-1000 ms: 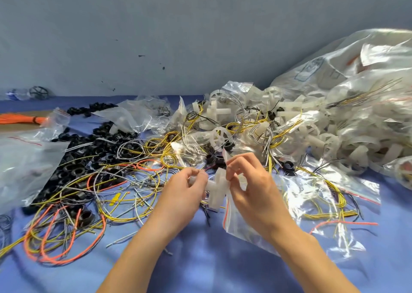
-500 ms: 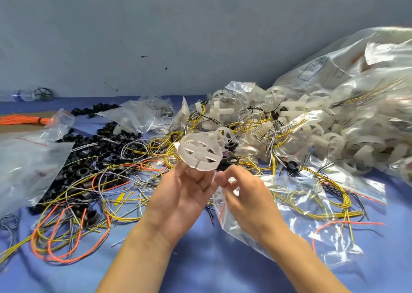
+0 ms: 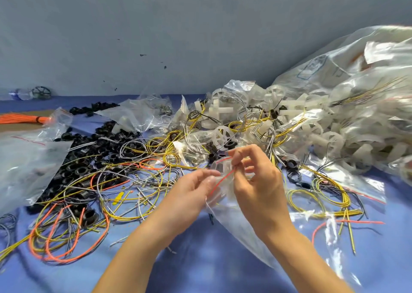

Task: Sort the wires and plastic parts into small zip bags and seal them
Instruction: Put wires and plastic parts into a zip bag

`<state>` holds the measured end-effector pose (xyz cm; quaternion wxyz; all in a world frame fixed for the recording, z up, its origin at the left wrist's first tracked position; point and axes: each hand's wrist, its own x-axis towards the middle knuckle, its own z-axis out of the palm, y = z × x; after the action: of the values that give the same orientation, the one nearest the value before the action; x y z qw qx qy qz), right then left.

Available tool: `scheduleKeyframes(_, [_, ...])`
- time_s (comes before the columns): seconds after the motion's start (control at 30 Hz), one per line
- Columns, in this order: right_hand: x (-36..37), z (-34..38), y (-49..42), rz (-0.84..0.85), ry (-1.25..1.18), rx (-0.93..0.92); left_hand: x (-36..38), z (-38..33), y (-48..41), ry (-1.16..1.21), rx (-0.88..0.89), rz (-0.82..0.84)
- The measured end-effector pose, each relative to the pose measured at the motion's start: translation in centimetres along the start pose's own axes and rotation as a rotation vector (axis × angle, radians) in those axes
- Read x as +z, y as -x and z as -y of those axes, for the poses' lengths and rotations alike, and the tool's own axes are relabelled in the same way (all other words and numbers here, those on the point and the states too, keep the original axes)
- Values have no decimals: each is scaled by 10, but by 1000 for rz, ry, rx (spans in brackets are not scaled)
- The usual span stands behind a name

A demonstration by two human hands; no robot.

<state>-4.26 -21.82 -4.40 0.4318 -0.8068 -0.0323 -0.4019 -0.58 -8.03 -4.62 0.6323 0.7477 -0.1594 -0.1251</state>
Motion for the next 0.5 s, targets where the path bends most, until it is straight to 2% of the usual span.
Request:
scheduleKeyframes(0.13, [-3, 9, 1, 99, 205, -240, -6, -6, -1, -136, 116, 204])
scheduleKeyframes(0.23, [-6, 13, 1, 159, 341, -322, -16, -17, 0, -312, 188, 323])
scheduleKeyframes(0.33, [-10, 13, 1, 184, 370, -297, -22, -20, -3, -417, 180, 380])
scheduleKeyframes(0.5, [-8, 20, 6, 222, 240, -202, -9, -18, -2, -428, 142, 360])
